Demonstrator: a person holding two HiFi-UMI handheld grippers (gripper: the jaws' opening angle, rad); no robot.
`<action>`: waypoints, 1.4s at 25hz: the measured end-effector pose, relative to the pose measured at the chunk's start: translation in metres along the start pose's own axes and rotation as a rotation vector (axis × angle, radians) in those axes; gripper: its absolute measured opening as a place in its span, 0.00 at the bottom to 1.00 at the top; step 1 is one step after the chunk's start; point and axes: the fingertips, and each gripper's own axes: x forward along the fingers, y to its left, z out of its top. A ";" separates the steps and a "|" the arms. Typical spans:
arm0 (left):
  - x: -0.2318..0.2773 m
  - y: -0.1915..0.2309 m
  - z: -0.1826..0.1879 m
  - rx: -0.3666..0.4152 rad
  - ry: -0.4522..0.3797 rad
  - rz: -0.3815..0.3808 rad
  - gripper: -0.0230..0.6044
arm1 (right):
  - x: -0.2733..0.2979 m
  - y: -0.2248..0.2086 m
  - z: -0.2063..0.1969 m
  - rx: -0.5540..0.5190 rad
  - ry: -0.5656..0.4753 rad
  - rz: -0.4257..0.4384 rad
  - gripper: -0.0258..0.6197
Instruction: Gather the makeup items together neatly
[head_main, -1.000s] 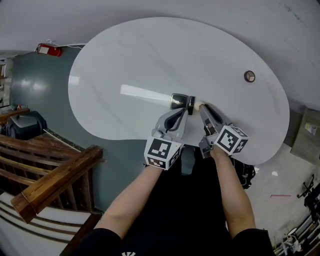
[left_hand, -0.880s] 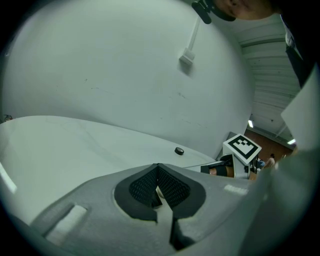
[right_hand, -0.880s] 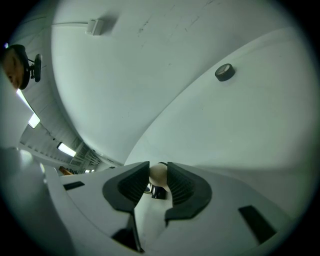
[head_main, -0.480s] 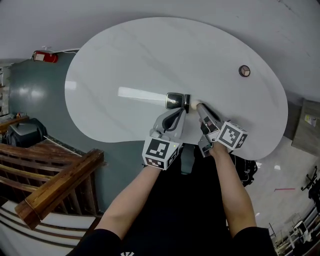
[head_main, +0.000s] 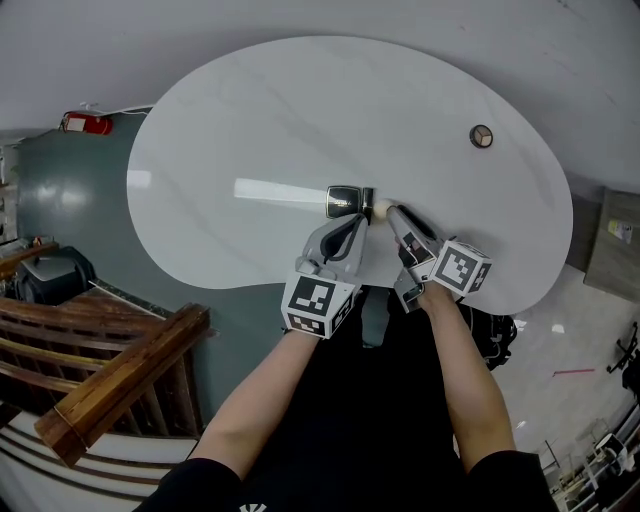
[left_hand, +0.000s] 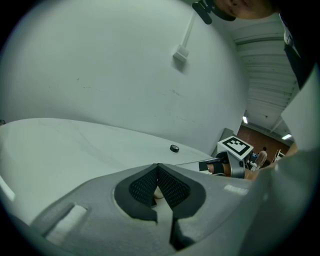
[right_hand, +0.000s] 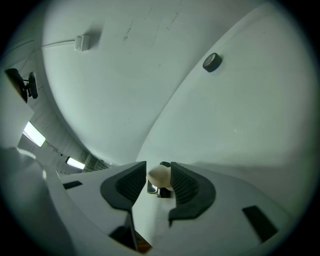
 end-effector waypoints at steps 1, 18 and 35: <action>0.001 -0.001 0.000 0.002 0.000 -0.004 0.05 | -0.001 0.001 0.000 -0.006 0.002 -0.001 0.27; 0.040 -0.090 0.034 0.081 -0.008 -0.164 0.05 | -0.078 0.021 0.049 -0.167 -0.073 -0.042 0.24; 0.159 -0.137 0.056 0.017 -0.019 -0.112 0.05 | -0.107 -0.040 0.151 -0.537 -0.028 -0.190 0.25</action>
